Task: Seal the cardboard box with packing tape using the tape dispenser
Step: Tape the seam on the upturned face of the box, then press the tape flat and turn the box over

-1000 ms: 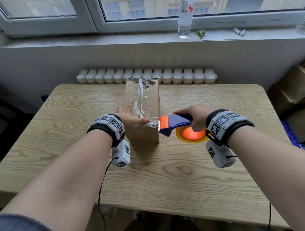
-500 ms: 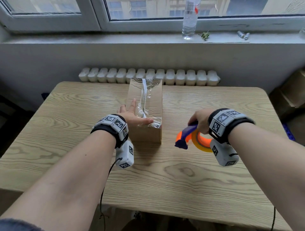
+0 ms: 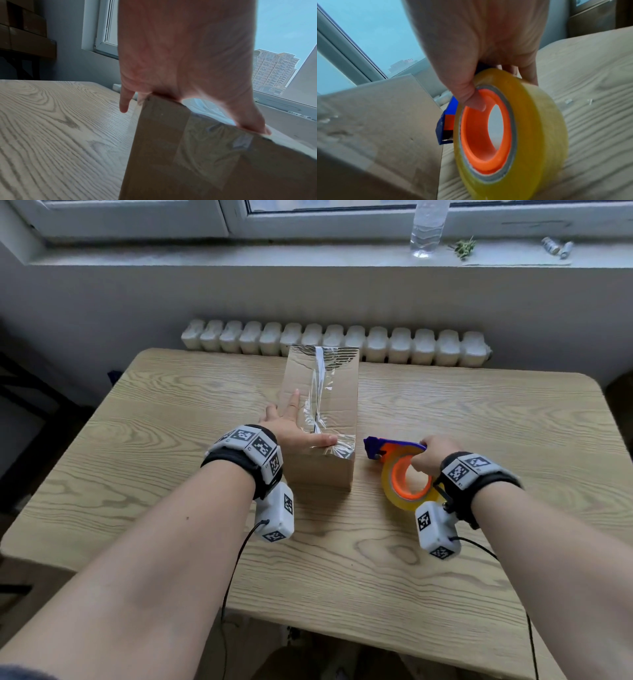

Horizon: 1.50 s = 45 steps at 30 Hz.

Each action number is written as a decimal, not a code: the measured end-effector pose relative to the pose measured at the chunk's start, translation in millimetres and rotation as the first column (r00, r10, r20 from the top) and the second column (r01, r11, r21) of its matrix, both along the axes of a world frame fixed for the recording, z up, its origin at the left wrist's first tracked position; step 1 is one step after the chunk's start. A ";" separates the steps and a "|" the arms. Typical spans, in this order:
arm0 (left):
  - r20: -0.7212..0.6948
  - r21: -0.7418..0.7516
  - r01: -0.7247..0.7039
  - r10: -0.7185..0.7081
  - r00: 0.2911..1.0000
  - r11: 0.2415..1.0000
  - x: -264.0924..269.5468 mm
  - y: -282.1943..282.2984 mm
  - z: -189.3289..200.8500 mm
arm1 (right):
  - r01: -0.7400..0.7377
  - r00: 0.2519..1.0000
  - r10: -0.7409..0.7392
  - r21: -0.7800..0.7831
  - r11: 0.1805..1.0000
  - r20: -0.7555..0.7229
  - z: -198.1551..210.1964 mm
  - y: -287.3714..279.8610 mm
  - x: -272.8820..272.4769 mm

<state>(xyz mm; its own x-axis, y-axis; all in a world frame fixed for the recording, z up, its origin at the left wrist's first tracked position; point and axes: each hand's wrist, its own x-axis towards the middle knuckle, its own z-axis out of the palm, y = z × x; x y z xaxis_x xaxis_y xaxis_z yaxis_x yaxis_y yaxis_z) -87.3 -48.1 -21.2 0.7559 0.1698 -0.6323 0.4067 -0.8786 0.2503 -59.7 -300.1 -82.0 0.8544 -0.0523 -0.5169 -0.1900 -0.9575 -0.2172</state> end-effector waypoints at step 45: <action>0.265 0.259 0.440 -0.502 0.823 0.860 -5.2 40.6 20.2 | -0.454 0.799 0.506 -0.224 0.862 0.325 77.4 124.9 -38.4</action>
<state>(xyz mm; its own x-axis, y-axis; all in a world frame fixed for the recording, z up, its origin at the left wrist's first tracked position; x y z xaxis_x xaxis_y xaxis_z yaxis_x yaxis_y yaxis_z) -92.4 -7.5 -0.9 0.9235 -0.1722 -0.3428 -0.1415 -0.9835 0.1129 -98.2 -175.1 -4.5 0.9101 0.3705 -0.1858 0.3684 -0.9285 -0.0465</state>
